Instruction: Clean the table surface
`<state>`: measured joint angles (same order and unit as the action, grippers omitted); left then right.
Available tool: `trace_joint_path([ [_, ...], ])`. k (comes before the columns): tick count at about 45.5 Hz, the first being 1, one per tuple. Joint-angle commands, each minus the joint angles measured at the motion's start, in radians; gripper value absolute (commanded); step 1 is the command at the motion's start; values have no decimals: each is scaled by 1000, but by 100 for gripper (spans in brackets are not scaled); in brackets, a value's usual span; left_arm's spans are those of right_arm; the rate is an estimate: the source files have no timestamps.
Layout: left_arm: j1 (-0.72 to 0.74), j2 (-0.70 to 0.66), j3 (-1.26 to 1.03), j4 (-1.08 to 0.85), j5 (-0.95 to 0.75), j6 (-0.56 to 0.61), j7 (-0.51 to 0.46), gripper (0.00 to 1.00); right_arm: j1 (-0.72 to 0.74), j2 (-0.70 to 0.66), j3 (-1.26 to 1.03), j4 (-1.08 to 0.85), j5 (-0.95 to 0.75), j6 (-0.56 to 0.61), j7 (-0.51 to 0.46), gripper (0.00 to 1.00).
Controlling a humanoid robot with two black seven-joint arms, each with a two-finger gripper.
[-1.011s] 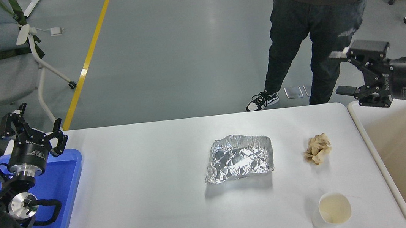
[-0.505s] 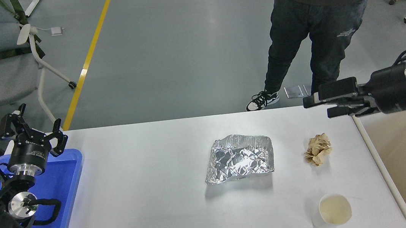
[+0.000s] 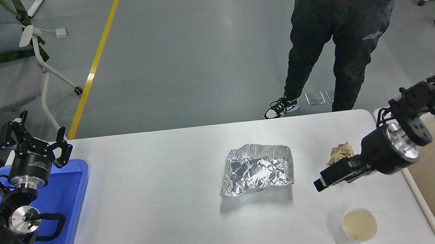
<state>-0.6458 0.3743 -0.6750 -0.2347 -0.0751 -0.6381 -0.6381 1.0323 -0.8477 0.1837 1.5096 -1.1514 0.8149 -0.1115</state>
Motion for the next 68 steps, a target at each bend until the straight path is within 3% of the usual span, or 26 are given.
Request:
trace_joint_path([
  [1,0,0,0,0,0,0,0,100,-75,6,-23,-23,-76,-46,-7,100],
  [26,0,0,0,0,0,0,0,100,-143,-91,-4,-22,-131,-103,1,100],
  [42,0,0,0,0,0,0,0,100,-314,-71,105,-48,-165,-141,4,100],
  [68,0,0,0,0,0,0,0,100,-396,-45,109,-100,-254,-272,72,100],
])
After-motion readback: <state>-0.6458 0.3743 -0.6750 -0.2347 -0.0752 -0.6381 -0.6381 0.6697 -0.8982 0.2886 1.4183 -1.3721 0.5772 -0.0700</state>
